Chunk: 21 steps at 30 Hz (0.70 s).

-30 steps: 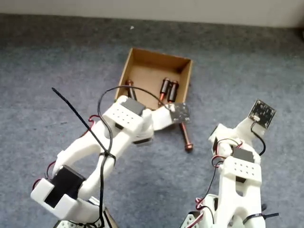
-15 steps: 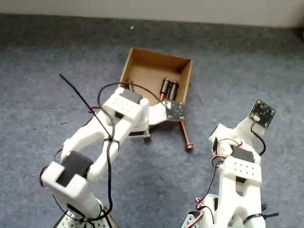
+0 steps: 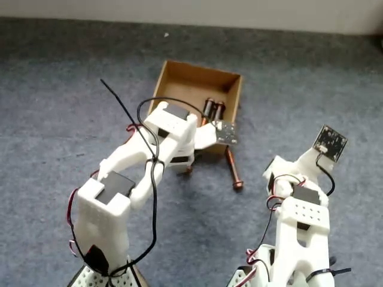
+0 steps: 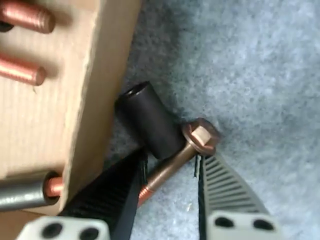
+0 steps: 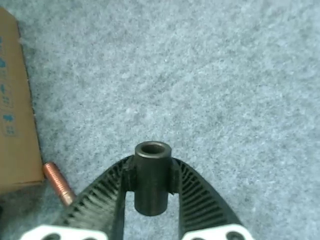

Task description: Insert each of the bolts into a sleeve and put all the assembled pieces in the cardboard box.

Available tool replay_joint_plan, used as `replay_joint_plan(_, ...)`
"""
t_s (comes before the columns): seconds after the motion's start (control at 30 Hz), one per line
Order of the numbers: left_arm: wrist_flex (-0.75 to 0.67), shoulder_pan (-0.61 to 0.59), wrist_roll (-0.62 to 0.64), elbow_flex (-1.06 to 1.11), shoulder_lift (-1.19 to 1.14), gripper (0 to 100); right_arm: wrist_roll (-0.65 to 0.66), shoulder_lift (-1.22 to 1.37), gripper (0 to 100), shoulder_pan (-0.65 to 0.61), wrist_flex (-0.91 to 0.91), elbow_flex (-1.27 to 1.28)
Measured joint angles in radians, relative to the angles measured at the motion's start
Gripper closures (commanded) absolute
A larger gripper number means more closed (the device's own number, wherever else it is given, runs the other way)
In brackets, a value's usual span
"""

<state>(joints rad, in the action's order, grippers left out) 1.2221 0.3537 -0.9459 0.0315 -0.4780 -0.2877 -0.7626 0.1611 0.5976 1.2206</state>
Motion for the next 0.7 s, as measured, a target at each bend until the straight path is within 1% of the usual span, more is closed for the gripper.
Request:
replay_joint_plan(0.13,0.038,-0.002,-0.021,-0.014,-0.003,91,0.000,0.000,99.2,0.000,0.000,0.000)
replay_joint_plan(0.3,0.106,0.023,-0.032,-0.014,-0.005,99,0.000,0.000,99.2,0.000,0.000,0.000)
replay_joint_plan(0.63,0.285,0.068,-0.029,-0.017,-0.005,99,0.000,0.000,99.2,0.000,0.000,0.000)
replay_joint_plan(0.7,0.307,0.068,-0.005,-0.015,-0.005,99,0.000,0.000,99.2,0.000,0.000,0.000)
